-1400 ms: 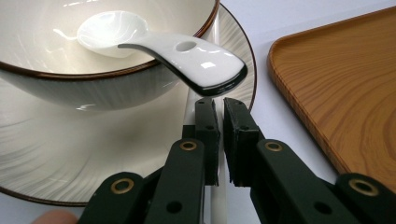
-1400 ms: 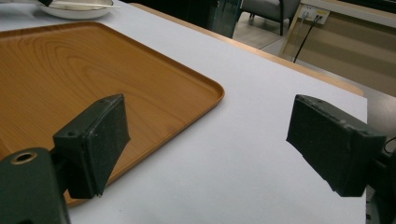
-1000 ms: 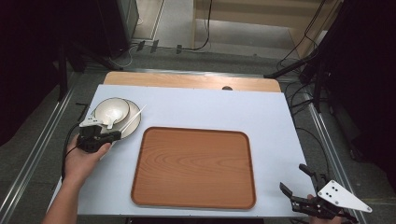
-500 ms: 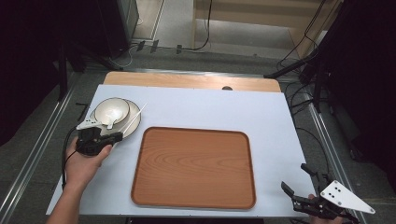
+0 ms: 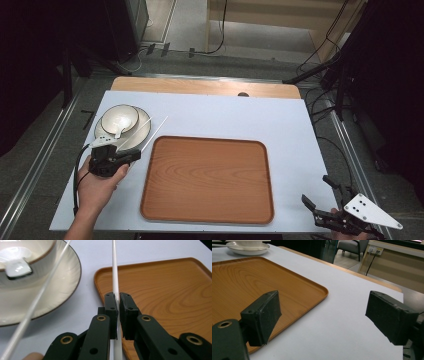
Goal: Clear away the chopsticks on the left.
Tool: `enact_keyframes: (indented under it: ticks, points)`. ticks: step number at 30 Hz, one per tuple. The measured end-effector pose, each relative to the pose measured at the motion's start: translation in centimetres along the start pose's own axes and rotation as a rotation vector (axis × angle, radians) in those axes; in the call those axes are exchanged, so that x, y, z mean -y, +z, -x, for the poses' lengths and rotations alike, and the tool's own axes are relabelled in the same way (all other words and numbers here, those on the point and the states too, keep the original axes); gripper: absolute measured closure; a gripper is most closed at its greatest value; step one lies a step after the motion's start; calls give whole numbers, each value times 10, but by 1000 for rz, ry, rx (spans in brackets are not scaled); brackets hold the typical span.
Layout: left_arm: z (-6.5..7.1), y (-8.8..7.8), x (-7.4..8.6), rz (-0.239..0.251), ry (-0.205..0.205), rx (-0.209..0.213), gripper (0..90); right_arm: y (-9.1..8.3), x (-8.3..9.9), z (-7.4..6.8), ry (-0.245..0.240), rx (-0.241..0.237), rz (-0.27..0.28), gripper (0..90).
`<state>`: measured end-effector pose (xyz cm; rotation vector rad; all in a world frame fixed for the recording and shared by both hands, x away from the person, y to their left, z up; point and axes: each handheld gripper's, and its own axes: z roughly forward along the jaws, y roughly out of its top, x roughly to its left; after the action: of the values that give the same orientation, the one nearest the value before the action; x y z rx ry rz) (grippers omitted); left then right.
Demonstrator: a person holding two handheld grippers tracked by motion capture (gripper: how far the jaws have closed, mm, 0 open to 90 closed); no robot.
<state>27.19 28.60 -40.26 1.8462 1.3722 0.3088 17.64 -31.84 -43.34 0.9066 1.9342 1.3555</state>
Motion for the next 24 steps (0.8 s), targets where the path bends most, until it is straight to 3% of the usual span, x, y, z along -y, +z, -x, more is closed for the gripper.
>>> enact_keyframes:
  ticks: [11, 19, 24]
  points:
    - [26, 1, 23, -7, 5, 17, 853, -2, -1, 0, 3, 3, 11, 132]
    - [44, 3, 36, -22, -49, 42, 853, -3, -1, 0, 4, 5, 14, 132]
    - [51, 13, 47, -30, -87, 49, 853, -2, -1, -1, -1, 2, 11, 132]
